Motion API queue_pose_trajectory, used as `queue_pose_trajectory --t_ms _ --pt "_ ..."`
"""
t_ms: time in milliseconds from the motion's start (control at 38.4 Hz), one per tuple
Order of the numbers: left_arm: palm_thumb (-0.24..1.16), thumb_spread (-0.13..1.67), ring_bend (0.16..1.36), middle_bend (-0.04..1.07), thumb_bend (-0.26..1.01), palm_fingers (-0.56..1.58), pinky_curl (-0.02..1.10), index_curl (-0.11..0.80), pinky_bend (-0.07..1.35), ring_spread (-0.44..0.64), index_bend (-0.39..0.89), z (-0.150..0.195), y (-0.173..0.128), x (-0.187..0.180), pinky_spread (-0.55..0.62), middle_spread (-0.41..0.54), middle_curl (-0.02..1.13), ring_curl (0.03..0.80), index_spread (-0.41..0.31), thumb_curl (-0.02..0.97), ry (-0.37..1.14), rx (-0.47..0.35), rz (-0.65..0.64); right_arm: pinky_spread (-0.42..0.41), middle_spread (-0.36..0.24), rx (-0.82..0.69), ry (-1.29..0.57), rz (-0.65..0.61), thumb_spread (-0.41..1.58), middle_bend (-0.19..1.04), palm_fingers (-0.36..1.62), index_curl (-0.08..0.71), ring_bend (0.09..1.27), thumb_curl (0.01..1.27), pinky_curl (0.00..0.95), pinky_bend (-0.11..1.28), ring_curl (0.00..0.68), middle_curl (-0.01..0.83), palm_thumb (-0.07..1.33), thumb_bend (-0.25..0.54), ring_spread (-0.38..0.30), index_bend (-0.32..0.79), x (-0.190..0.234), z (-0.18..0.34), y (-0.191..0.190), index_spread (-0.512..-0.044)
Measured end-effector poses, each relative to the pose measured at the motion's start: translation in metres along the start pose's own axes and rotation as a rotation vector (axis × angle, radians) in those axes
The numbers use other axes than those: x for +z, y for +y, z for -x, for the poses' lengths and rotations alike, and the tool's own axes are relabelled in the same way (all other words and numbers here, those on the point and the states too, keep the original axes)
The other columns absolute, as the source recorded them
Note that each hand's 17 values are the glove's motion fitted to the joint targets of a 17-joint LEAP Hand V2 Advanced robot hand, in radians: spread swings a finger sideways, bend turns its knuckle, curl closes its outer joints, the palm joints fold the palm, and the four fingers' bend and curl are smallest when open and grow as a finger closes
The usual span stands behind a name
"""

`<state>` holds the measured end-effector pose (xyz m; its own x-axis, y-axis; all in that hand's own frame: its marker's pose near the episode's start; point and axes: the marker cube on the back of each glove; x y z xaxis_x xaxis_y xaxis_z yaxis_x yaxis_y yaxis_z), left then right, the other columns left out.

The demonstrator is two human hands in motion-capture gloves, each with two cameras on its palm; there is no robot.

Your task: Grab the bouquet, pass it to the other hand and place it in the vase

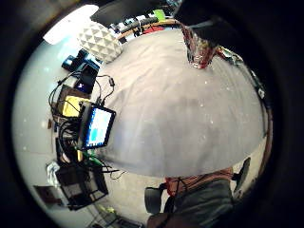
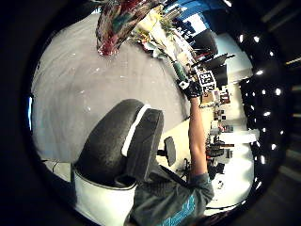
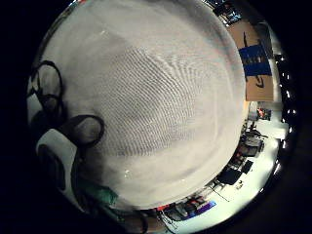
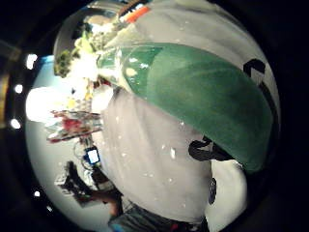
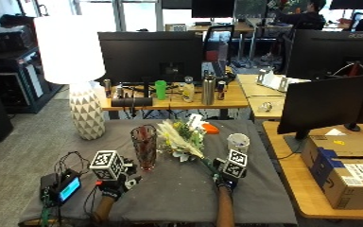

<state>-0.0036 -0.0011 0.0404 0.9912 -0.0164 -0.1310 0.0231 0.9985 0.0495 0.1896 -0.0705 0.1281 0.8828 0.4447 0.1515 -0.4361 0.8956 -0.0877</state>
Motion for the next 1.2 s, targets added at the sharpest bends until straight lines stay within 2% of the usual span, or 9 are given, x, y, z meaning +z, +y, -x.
queue_pose_trajectory --t_ms 130,287,417,625,834,886,938,1068,1198 --pt "0.04 1.04 0.54 0.17 -0.02 0.28 0.34 0.345 0.29 0.32 0.16 -0.006 -0.007 -0.012 0.46 0.107 0.30 0.275 -0.093 0.259 0.031 0.031 -0.062 -0.252 -0.152 -0.023 -0.140 -0.060 0.76 0.60 1.46 0.391 0.84 0.54 0.412 0.61 0.496 0.522 0.96 -0.022 -0.186 0.20 0.032 -0.002 -0.051 -0.243" --pt "0.04 1.05 0.55 0.18 -0.02 0.29 0.34 0.341 0.30 0.31 0.15 -0.032 -0.016 -0.038 0.46 0.108 0.30 0.278 -0.088 0.260 0.177 0.112 -0.121 -0.282 -0.165 -0.076 -0.425 -0.162 0.74 0.66 1.44 0.429 0.89 0.57 0.434 0.65 0.519 0.553 0.96 -0.023 -0.191 0.21 -0.016 0.018 -0.023 -0.237" --pt "0.07 1.05 0.56 0.19 -0.01 0.35 0.36 0.324 0.34 0.28 0.12 -0.062 -0.033 -0.053 0.43 0.097 0.31 0.282 -0.060 0.265 0.462 0.217 -0.123 -0.293 -0.170 -0.168 -0.679 -0.228 0.73 0.68 1.42 0.457 0.91 0.59 0.447 0.67 0.527 0.569 0.97 -0.022 -0.194 0.22 -0.051 0.040 0.000 -0.235" --pt "0.19 1.07 0.60 0.22 0.01 0.50 0.38 0.293 0.39 0.18 0.10 -0.118 -0.066 -0.072 0.32 0.039 0.33 0.294 -0.024 0.289 1.019 0.317 -0.087 -0.299 -0.169 -0.387 -0.978 -0.286 0.73 0.71 1.41 0.494 0.94 0.61 0.461 0.70 0.532 0.584 0.96 -0.023 -0.196 0.23 -0.080 0.082 0.026 -0.233" --pt "0.33 1.05 0.61 0.27 0.02 0.59 0.40 0.271 0.39 0.07 0.09 -0.177 -0.086 -0.101 0.20 -0.043 0.37 0.315 -0.019 0.316 0.998 0.395 -0.197 -0.299 -0.165 -0.570 -1.083 -0.276 0.73 0.73 1.40 0.523 0.95 0.63 0.466 0.70 0.532 0.595 0.96 -0.024 -0.196 0.24 -0.101 0.123 0.069 -0.227" --pt "0.35 1.05 0.60 0.27 0.01 0.59 0.39 0.267 0.39 0.06 0.10 -0.187 -0.088 -0.111 0.18 -0.052 0.38 0.318 -0.019 0.318 0.986 0.454 -0.243 -0.299 -0.164 -0.597 -1.089 -0.272 0.73 0.74 1.40 0.529 0.95 0.63 0.466 0.70 0.532 0.596 0.96 -0.024 -0.196 0.24 -0.103 0.131 0.077 -0.227" --pt "0.37 1.02 0.60 0.24 0.00 0.64 0.42 0.253 0.48 0.03 0.06 -0.198 -0.091 -0.123 0.10 -0.065 0.38 0.320 -0.019 0.324 1.003 0.517 -0.288 -0.299 -0.163 -0.627 -1.087 -0.269 0.73 0.74 1.40 0.535 0.95 0.64 0.467 0.70 0.532 0.599 0.96 -0.025 -0.196 0.24 -0.105 0.142 0.085 -0.227" --pt "0.42 0.98 0.61 0.20 -0.01 0.71 0.44 0.214 0.60 -0.04 0.03 -0.215 -0.086 -0.136 -0.05 -0.089 0.37 0.324 -0.018 0.337 1.135 0.480 -0.271 -0.299 -0.162 -0.675 -1.114 -0.243 0.73 0.75 1.40 0.549 0.95 0.65 0.467 0.70 0.531 0.601 0.96 -0.025 -0.196 0.24 -0.104 0.169 0.097 -0.225" --pt "0.49 0.95 0.63 0.19 0.00 0.83 0.45 0.193 0.66 -0.11 0.05 -0.211 -0.095 -0.130 -0.16 -0.131 0.37 0.333 -0.049 0.350 1.122 0.474 -0.360 -0.300 -0.161 -0.749 -1.128 -0.259 0.72 0.75 1.40 0.560 0.95 0.66 0.467 0.70 0.530 0.603 0.96 -0.023 -0.196 0.24 -0.096 0.195 0.096 -0.224"
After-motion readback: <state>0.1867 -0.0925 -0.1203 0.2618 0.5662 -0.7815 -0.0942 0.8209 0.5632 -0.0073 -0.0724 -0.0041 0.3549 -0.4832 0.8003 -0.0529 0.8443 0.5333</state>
